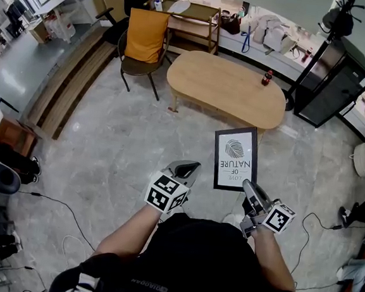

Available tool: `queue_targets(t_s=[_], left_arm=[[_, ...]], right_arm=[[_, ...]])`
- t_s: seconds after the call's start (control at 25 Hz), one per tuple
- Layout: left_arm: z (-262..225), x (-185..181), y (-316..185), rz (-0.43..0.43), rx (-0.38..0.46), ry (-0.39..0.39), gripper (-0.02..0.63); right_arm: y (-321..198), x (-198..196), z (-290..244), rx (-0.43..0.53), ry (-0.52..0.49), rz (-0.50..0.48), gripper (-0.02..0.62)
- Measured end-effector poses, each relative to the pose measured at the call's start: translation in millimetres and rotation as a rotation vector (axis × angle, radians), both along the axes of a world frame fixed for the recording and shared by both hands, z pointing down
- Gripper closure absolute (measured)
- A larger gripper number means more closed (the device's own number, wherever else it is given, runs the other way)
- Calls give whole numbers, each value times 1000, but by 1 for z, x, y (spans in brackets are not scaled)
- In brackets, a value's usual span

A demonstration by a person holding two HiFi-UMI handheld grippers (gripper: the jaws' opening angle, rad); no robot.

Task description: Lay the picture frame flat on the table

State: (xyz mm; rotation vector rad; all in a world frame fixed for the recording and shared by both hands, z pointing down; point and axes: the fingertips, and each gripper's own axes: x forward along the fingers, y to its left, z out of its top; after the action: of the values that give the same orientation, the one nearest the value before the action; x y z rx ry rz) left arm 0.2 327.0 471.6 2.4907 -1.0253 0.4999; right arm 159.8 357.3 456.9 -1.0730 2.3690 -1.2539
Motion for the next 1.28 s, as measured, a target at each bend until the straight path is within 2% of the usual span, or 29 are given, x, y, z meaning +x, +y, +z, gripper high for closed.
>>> queue_targets(t_s=[0.24, 0.4, 0.64, 0.84, 1.0, 1.12, 1.28], left_arm=[[4, -36, 3, 42, -24, -6, 601], [13, -75, 6, 62, -35, -28, 601], [25, -119, -7, 2, -72, -26, 601], [30, -123, -39, -18, -77, -25, 601], [31, -111, -76, 0, -85, -36, 601], [29, -103, -112, 22, -75, -78, 601], [11, -87, -174, -5, -50, -70, 601]], right_arm=[[-4, -18, 10, -56, -46, 64, 554], [-2, -56, 4, -39, -109, 75, 554], [-4, -87, 15, -87, -113, 58, 554], [-41, -86, 24, -101, -109, 60, 554], [-91, -85, 24, -84, -160, 46, 554], [-135, -81, 21, -71, -193, 46, 554], [-189, -72, 16, -64, -207, 26, 554]])
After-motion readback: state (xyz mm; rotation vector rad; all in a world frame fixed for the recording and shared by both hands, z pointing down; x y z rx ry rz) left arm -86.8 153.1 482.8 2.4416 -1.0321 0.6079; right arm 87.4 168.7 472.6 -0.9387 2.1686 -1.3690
